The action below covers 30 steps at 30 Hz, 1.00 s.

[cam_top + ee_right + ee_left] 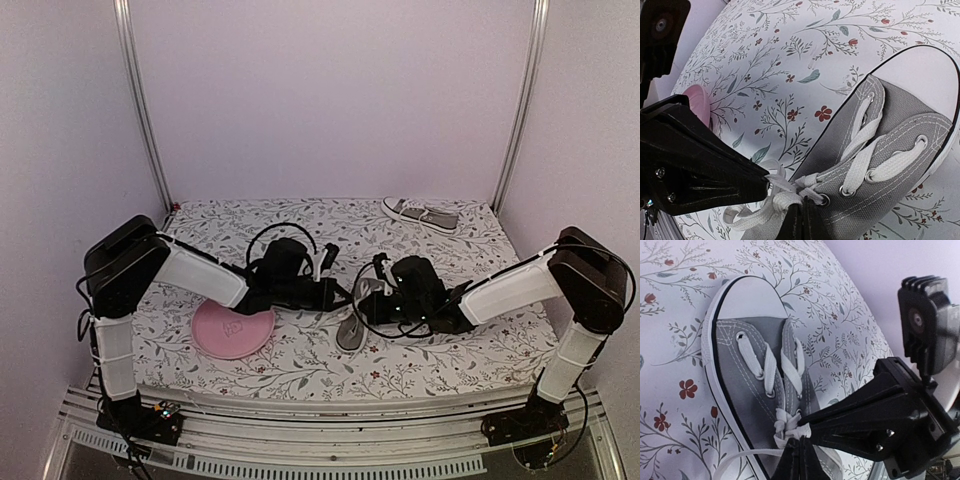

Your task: Tie the shoes

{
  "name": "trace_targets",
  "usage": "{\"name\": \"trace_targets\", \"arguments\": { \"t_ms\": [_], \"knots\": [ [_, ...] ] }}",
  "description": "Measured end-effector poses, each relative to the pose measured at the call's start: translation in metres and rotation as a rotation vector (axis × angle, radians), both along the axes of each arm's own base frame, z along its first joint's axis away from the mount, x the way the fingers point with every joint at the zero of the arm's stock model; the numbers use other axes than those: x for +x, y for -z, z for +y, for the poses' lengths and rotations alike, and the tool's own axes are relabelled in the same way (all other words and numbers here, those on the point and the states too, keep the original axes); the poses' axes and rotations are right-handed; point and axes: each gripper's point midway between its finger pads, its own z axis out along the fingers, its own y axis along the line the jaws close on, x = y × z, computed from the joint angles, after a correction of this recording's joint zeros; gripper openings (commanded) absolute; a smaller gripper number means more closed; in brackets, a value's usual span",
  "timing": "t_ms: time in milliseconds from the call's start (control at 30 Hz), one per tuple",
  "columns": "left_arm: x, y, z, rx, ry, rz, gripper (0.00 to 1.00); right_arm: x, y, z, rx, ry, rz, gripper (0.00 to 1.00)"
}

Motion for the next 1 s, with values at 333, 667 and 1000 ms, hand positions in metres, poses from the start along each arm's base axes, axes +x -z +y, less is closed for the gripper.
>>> {"name": "trace_targets", "arguments": {
  "t_ms": [333, 667, 1000],
  "knots": [
    [-0.003, -0.003, -0.002, -0.027, 0.01, 0.015, 0.0, 0.003, -0.01, 0.007, 0.045, -0.006, -0.021, 0.02],
    [-0.004, 0.001, 0.0, -0.024, -0.002, 0.034, 0.0, 0.0, -0.006, 0.016, 0.084, -0.05, -0.02, 0.02],
    [-0.004, -0.011, 0.002, -0.042, -0.011, 0.019, 0.0, -0.004, -0.003, 0.022, 0.104, -0.081, -0.01, 0.02]
  ]
}}
